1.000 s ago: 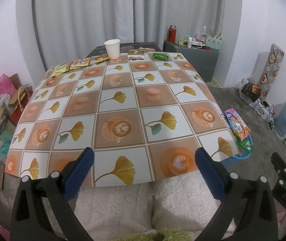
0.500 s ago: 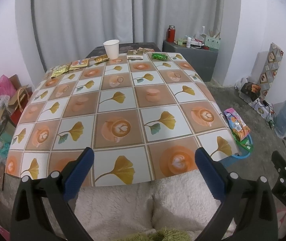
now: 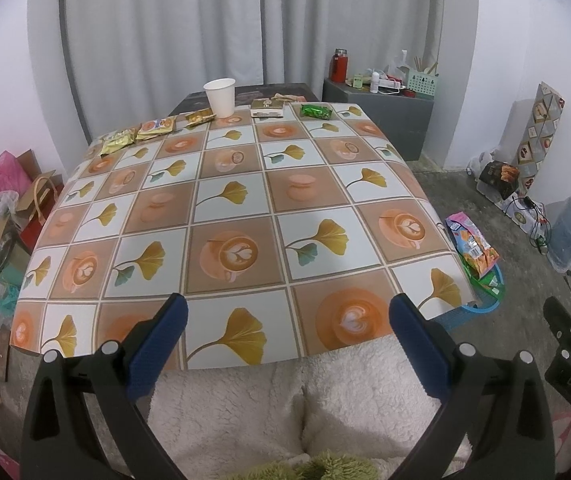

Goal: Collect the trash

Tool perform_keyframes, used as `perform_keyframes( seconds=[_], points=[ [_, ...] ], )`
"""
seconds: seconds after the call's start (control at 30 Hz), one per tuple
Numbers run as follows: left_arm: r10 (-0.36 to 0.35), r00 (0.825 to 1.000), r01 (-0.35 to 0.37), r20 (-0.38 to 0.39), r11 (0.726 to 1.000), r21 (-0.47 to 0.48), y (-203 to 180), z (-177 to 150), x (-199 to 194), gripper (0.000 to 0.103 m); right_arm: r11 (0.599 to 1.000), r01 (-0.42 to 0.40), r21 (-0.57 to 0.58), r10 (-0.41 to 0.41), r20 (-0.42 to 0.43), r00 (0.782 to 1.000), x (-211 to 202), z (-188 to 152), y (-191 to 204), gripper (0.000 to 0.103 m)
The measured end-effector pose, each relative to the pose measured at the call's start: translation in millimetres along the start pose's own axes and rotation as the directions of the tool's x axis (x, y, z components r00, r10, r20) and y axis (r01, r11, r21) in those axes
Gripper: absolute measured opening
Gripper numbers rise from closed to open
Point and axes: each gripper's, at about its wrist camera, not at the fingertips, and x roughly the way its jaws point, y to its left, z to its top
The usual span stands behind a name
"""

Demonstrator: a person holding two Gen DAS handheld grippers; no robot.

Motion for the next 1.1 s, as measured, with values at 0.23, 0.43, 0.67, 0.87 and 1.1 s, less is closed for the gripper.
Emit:
perform_keyframes(
  seconds=[0.23,0.43,0.67,0.87,1.1],
  points=[
    [0.001,1.000,-0.001,-0.001,1.000,-0.003,2,-1,1,0.099,1.000,0.000,0.001,0.000,0.001,1.000,-1,0,1,0.096],
    [0.003,1.000,-0.003,0.002,1.000,-0.008,4,0,1,0.099,1.000,0.001,0.001,-0.001,0.001,1.000,-1,0,2,0.096],
    [0.004,1.000,-0.004,0.002,1.000,-0.013,8,0,2,0.099,1.000,0.002,0.002,-0.002,0.005,1.000,-2,1,3,0.096],
    [0.005,1.000,-0.005,0.002,1.000,-0.013,9,1,1,0.099,1.000,0.001,0.002,-0.001,0.008,1.000,-4,5,11,0.096],
    [0.005,1.000,-0.005,0.003,1.000,-0.013,9,1,1,0.099,1.000,0.002,0.005,-0.002,0.009,1.000,-5,5,15,0.096]
  ],
)
